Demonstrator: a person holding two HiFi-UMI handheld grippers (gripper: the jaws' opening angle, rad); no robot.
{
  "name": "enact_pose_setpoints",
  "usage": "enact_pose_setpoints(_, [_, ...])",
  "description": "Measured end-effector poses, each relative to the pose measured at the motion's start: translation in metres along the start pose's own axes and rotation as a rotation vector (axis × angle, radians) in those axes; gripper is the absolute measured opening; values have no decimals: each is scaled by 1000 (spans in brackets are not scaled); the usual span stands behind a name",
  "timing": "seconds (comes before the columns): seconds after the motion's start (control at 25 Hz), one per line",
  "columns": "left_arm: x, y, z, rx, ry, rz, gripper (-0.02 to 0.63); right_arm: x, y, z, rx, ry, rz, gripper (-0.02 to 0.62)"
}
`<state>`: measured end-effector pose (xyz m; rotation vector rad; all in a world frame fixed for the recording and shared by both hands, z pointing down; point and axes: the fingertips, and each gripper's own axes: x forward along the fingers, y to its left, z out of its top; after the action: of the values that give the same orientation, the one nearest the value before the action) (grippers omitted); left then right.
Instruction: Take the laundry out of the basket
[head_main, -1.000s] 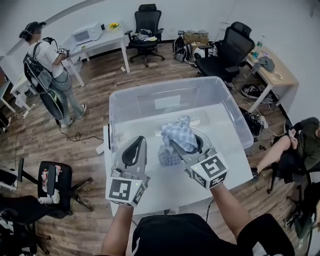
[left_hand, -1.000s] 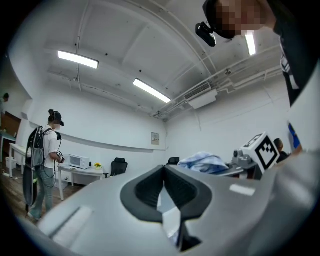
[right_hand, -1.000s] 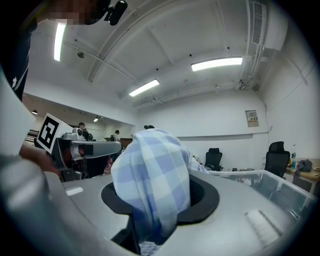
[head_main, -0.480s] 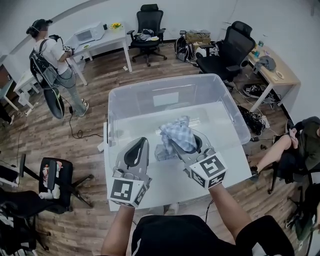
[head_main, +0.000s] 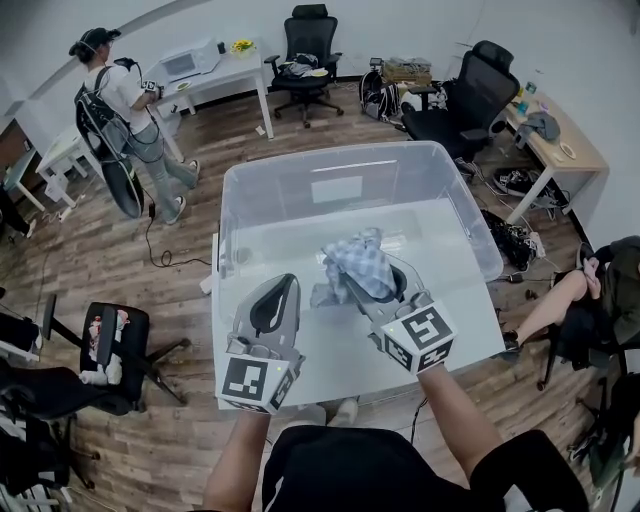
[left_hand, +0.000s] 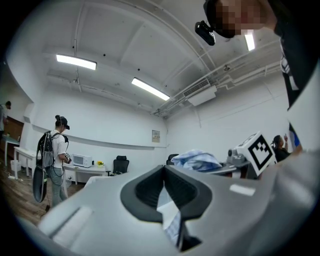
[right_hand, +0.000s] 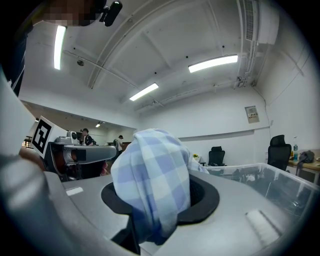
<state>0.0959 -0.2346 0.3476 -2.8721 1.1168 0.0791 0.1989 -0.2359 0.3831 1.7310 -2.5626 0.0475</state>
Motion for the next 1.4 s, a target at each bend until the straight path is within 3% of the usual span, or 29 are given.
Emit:
enact_pose_setpoints(0.72, [-21, -8, 16, 4, -41, -73, 8, -25, 20, 13, 1, -18, -73, 186])
enact_pose_setpoints(1.4, [-89, -7, 21, -7, -42, -166, 8, -55, 92, 18, -4, -29, -142, 187])
